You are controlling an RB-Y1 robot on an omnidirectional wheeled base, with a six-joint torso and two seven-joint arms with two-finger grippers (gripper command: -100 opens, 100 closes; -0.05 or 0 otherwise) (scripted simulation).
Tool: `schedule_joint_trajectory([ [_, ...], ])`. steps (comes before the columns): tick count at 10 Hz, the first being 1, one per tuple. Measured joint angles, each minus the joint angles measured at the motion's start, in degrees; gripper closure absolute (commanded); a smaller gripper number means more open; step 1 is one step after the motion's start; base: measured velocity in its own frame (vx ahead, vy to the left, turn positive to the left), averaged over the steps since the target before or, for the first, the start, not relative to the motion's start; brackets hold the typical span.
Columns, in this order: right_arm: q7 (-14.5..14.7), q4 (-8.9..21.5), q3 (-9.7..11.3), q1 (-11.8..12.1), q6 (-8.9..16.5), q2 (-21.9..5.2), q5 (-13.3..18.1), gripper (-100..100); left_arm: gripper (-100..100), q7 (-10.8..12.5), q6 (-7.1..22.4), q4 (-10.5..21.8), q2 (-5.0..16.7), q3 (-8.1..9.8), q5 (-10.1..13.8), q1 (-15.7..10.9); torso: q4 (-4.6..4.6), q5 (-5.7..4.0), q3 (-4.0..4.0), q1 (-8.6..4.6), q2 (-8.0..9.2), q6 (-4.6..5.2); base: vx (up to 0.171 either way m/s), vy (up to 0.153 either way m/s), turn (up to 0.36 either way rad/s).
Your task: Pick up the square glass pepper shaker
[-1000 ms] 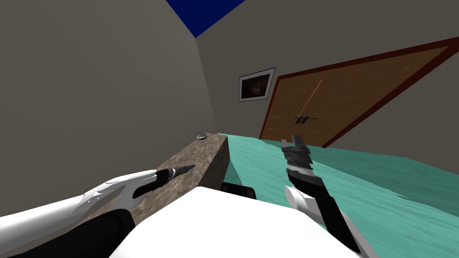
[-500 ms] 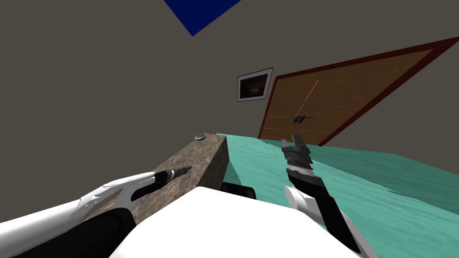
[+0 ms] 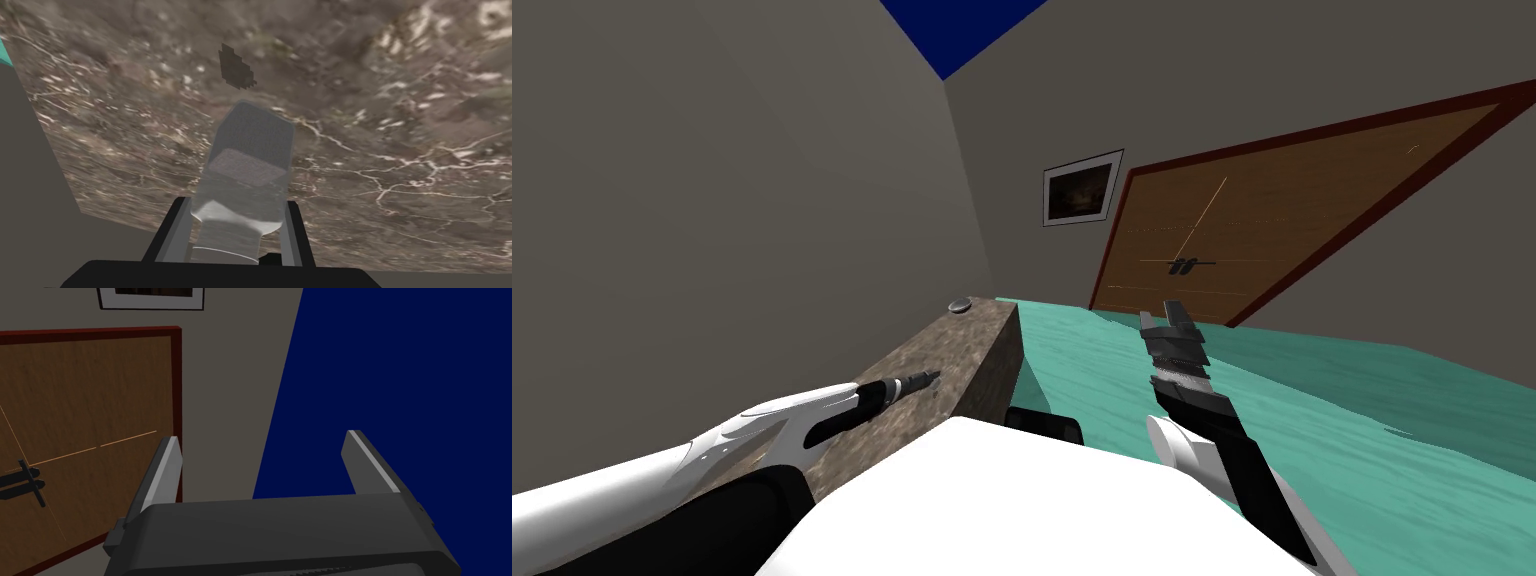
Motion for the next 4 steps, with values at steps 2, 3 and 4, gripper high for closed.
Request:
schedule_joint_trajectory([
  [2,0.00,0.00,0.00,0.00,0.00,0.00,0.00,0,100,0.88,0.98,-1.74,2.31,2.04,0.63,1.46,0.02,0.01,0.04,0.06,0.07,0.00,-0.033,0.032,0.106],
  [3,0.00,0.00,0.00,0.00,0.00,0.00,0.00,0,100,1.38,1.65,-2.69,3.52,2.98,0.97,2.10,0.02,0.02,0.04,0.06,0.07,0.01,-0.013,0.010,0.015],
  [4,0.00,0.00,0.00,-0.01,0.00,0.00,0.00,0,0,1.48,1.80,-2.80,3.64,3.09,1.00,2.17,0.01,0.03,0.02,0.02,0.02,0.03,0.000,0.000,0.000],
])
